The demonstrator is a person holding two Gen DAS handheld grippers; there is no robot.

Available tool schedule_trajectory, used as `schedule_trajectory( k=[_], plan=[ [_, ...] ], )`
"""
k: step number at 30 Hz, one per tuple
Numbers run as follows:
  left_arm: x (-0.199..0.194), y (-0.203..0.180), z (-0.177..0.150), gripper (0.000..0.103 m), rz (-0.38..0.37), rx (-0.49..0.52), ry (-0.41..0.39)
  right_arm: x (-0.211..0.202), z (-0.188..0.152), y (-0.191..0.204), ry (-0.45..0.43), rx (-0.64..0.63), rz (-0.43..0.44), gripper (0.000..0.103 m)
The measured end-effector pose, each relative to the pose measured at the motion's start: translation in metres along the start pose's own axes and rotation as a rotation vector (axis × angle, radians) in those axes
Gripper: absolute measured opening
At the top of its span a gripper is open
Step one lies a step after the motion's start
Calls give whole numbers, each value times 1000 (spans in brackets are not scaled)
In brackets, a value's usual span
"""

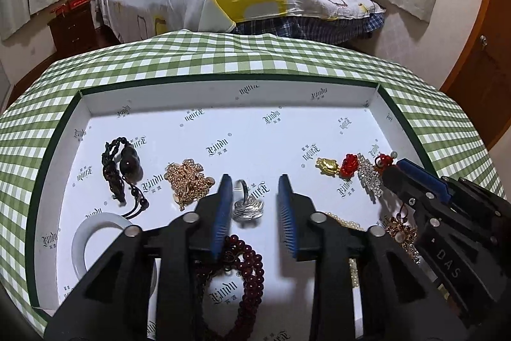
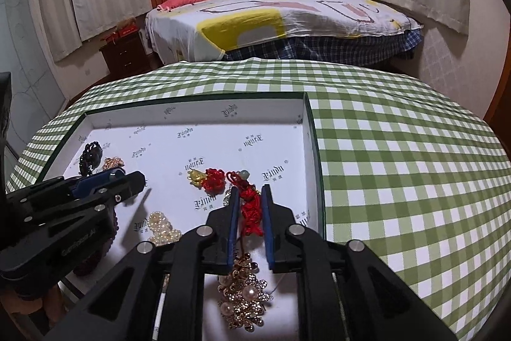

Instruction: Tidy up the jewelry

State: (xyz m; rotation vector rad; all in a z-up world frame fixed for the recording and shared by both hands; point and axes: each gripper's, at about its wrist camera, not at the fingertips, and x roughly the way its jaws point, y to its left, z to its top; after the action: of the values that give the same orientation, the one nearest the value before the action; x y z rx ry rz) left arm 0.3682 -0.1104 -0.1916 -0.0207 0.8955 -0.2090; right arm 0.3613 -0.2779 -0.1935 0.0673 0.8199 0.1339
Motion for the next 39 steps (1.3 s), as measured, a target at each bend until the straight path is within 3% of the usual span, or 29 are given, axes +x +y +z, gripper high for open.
schedule_trajectory(
  k=[3, 11, 18, 29, 39],
  plan=[
    [-1, 2, -1, 48, -3, -5, 0, -3, 0, 0, -8, -2, -9, 28],
    [-16, 8, -5, 66, 29, -5, -26, -17, 3, 5, -42, -9, -22, 51],
    [-54, 13, -14, 81, 71, 2, -88, -50, -1, 14, -93, -9, -22, 70],
    [-163, 25, -50, 93, 140, -33, -229, -122, -31, 35, -143, -16, -10, 75],
    [-240, 30, -86, 94, 189, -70, -276, -190, -54, 51, -210, -44, -13, 78]
  ],
)
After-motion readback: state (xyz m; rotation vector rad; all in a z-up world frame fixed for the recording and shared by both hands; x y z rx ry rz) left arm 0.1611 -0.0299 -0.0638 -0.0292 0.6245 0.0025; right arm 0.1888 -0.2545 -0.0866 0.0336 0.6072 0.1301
